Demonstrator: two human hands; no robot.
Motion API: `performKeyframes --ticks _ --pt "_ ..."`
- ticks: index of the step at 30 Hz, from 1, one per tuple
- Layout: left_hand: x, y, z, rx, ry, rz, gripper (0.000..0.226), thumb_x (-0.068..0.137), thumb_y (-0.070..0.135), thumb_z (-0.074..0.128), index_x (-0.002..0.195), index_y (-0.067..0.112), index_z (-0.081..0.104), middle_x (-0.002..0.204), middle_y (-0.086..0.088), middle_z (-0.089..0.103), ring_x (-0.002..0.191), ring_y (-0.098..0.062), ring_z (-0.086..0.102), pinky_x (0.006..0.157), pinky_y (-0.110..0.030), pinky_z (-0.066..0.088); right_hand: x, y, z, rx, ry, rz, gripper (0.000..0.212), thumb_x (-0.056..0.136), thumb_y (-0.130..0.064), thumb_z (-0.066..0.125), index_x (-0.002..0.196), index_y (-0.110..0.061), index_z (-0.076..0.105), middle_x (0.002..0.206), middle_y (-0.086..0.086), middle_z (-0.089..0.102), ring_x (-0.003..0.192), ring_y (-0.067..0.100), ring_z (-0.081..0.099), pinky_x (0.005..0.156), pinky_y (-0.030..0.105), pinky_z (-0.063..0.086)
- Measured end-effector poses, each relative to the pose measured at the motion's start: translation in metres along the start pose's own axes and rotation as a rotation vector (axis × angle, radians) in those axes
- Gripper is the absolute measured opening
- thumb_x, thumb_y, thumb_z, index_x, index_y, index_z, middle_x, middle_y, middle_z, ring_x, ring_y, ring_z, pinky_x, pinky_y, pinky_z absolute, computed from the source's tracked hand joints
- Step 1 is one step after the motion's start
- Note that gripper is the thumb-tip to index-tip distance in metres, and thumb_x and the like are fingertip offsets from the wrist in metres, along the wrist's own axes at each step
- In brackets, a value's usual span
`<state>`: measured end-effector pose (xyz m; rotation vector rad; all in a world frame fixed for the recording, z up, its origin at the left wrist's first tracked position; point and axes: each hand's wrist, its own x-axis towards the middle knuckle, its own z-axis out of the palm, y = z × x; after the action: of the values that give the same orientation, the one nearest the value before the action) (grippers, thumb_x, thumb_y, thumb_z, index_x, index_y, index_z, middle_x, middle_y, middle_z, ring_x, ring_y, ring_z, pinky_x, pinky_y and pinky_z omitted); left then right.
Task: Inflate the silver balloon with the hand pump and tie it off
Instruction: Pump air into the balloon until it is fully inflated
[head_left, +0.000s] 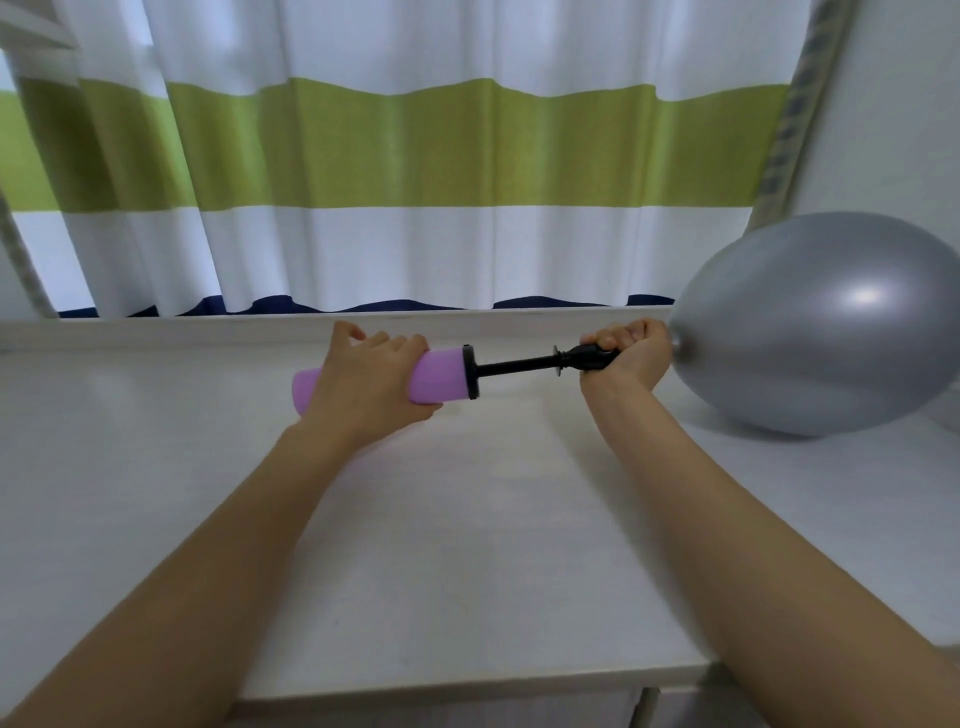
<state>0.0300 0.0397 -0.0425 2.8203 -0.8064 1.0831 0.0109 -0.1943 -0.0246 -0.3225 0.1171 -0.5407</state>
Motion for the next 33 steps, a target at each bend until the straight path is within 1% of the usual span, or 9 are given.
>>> performKeyframes --ticks 3,7,11,15,18,22,26,30,33 --pt "0.003 0.021 0.000 0.008 0.025 0.044 0.045 0.070 0.052 0.063 0.097 0.017 0.055 0.084 0.001 0.065 0.078 -0.023 0.058 0.088 -0.040 0.026 -0.005 0.008 0.002 -0.013 -0.034 0.032 0.035 0.087 -0.012 0.034 0.054 -0.020 0.024 0.037 -0.008 0.024 0.030 0.011 0.025 0.042 0.019 0.031" --pt "0.006 0.038 0.001 0.004 0.071 0.051 0.046 0.069 0.053 0.062 0.095 0.016 0.056 0.082 0.000 0.066 0.074 -0.024 0.059 0.086 -0.039 0.027 -0.012 0.020 0.006 -0.039 -0.074 0.062 0.036 0.088 -0.012 0.037 0.055 -0.020 0.024 0.036 -0.008 0.024 0.029 0.011 0.024 0.041 0.018 0.030" --pt "0.006 0.041 0.003 -0.003 0.082 0.055 0.044 0.069 0.052 0.062 0.093 0.016 0.057 0.080 0.000 0.065 0.072 -0.024 0.059 0.085 -0.039 0.030 -0.011 0.018 0.005 -0.071 -0.066 0.080 0.035 0.087 -0.012 0.036 0.055 -0.020 0.023 0.036 -0.007 0.023 0.030 0.012 0.024 0.042 0.019 0.030" --pt "0.007 0.030 0.005 -0.015 0.087 0.053 0.042 0.068 0.048 0.065 0.093 0.016 0.056 0.079 0.001 0.065 0.071 -0.024 0.058 0.084 -0.040 0.032 -0.008 0.011 0.006 -0.086 -0.070 0.062 0.037 0.086 -0.011 0.036 0.054 -0.020 0.021 0.036 -0.007 0.021 0.030 0.013 0.024 0.046 0.022 0.030" --pt "0.002 0.011 0.005 -0.006 0.068 0.034 0.041 0.066 0.046 0.068 0.095 0.019 0.056 0.080 0.002 0.065 0.072 -0.023 0.058 0.084 -0.042 0.033 -0.005 0.005 0.004 -0.079 -0.042 0.037 0.035 0.084 -0.008 0.032 0.053 -0.020 0.021 0.036 -0.006 0.022 0.030 0.013 0.024 0.047 0.022 0.030" --pt "-0.006 -0.016 0.004 0.003 0.034 -0.031 0.040 0.066 0.043 0.070 0.097 0.022 0.056 0.084 0.003 0.065 0.077 -0.023 0.057 0.087 -0.043 0.031 0.002 -0.006 0.000 -0.021 0.006 0.014 0.034 0.084 -0.009 0.031 0.053 -0.020 0.022 0.036 -0.007 0.023 0.030 0.013 0.025 0.044 0.019 0.031" --pt "-0.013 -0.035 0.004 -0.015 0.010 -0.093 0.040 0.066 0.041 0.071 0.098 0.024 0.055 0.085 0.005 0.064 0.079 -0.022 0.056 0.089 -0.044 0.030 0.008 -0.013 -0.004 0.008 0.056 -0.013 0.034 0.084 -0.009 0.032 0.054 -0.020 0.022 0.036 -0.007 0.023 0.030 0.013 0.025 0.045 0.018 0.030" --pt "-0.010 -0.033 0.000 -0.033 -0.012 -0.095 0.040 0.068 0.046 0.069 0.099 0.025 0.055 0.085 0.006 0.063 0.081 -0.021 0.056 0.090 -0.043 0.029 0.009 -0.011 -0.004 0.021 0.067 -0.027 0.033 0.084 -0.009 0.032 0.055 -0.020 0.022 0.036 -0.008 0.023 0.029 0.013 0.025 0.044 0.016 0.030" --pt "-0.003 -0.017 -0.003 -0.012 0.003 -0.034 0.042 0.068 0.048 0.069 0.098 0.021 0.055 0.086 0.003 0.064 0.080 -0.023 0.057 0.088 -0.042 0.028 0.005 -0.007 -0.002 0.032 0.050 -0.027 0.033 0.084 -0.010 0.032 0.055 -0.021 0.022 0.036 -0.008 0.023 0.029 0.012 0.025 0.043 0.017 0.031"
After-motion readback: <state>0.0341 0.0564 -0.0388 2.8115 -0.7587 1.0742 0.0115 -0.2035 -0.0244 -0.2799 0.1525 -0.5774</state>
